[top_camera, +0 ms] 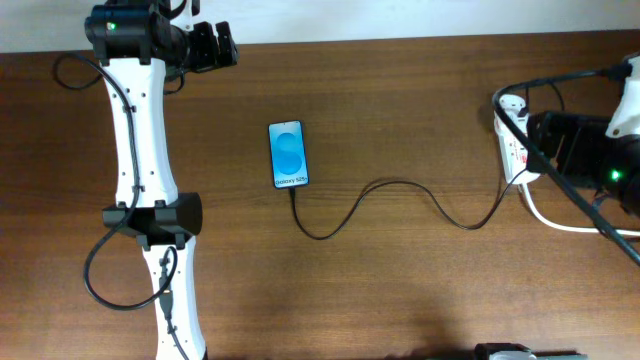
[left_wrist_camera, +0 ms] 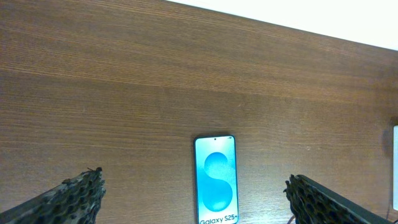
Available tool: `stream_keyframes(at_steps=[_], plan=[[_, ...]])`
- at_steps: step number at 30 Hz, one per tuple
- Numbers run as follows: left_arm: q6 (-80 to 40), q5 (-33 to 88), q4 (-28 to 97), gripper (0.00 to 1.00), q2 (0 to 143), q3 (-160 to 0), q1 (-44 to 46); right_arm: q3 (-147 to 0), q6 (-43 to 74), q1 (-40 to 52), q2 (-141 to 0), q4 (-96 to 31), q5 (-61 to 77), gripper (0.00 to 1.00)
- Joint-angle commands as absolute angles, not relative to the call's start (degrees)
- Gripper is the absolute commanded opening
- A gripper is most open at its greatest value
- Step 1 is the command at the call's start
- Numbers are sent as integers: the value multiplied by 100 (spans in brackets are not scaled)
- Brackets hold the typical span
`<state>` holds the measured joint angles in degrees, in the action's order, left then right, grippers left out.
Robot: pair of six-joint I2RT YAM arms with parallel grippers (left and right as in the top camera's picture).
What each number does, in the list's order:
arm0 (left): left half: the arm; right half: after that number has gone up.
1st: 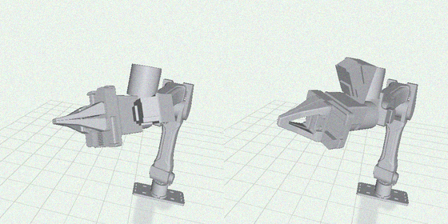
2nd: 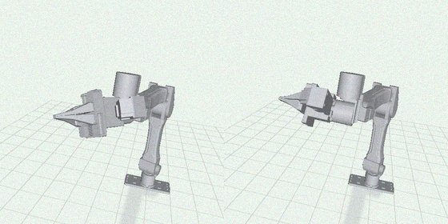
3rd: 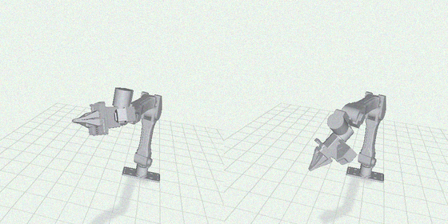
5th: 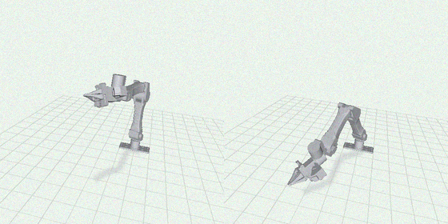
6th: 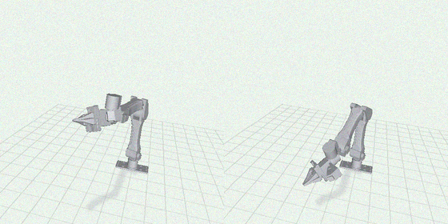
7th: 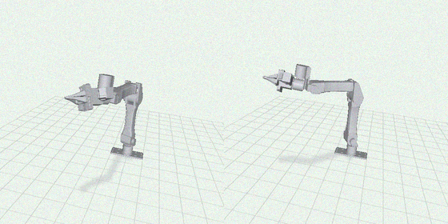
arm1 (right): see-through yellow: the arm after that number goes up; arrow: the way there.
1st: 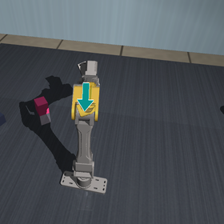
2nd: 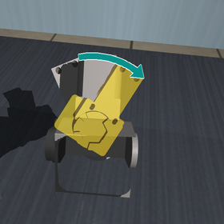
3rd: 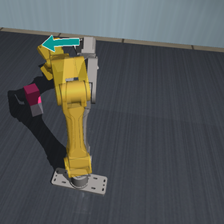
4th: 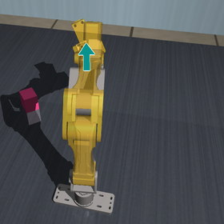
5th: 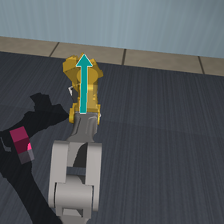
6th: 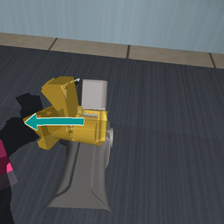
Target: Plug charger to phone and switch on socket
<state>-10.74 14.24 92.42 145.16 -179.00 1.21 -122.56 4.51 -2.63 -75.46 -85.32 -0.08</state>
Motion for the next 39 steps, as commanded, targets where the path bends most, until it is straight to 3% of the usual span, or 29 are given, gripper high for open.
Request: stream_keyframes(at_steps=[1, 8, 17, 27, 36, 39], plan=[[-1085, 1367, 9251, 99, 14387, -17917, 134, -11802, 303, -220, -7408, -7966, -93, 98], [-1085, 1367, 9251, 99, 14387, -17917, 134, -8621, 172, -204, -5948, -4626, -62, 98], [-1085, 1367, 9251, 99, 14387, -17917, 134, -4746, -115, 102, -3999, -1406, -25, 98], [-1085, 1367, 9251, 99, 14387, -17917, 134, -2082, -563, 150, -1780, 172, 148, 98], [-1085, 1367, 9251, 99, 14387, -17917, 134, -1114, -607, 150, -932, 467, 180, 98], [-1085, 1367, 9251, 99, 14387, -17917, 134, -963, -1354, 150, -744, 469, 685, 98]])
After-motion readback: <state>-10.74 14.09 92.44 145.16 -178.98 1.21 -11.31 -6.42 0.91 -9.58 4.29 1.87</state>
